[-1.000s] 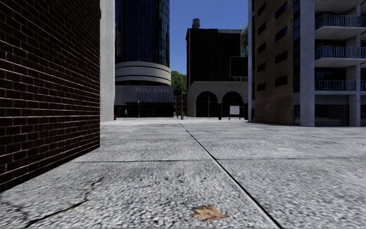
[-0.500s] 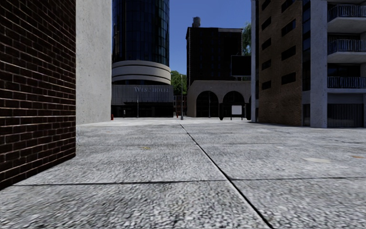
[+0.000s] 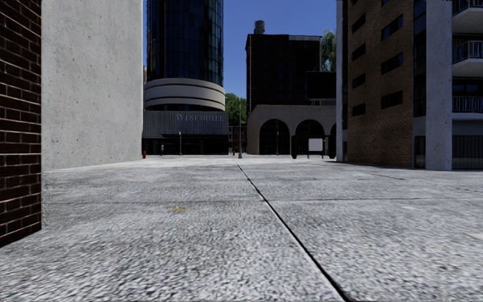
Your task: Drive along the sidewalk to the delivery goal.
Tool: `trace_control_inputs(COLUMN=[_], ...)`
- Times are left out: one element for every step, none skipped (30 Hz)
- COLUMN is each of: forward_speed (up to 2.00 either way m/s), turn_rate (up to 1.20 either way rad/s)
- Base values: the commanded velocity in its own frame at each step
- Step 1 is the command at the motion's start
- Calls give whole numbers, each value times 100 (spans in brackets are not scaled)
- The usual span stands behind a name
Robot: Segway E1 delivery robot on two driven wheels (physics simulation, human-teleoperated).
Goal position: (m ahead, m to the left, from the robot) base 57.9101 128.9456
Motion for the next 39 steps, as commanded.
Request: trace_control_inputs(forward_speed=[200,200,200,200,200,200,200,200,200,200,200,200,200,200,200,200,200,200,200,200,200,200,200,200,200,200,200,200,200,200,200,200,200,200,200,200,200,200,200], turn_rate=[0,0,0,0,0,0,0,0,0,0,0,0,0,0,0,0,0,0,0,0,0,0,0,0,0,0,0,0,0,0,0,0,0,0,0,0,0,0,0])
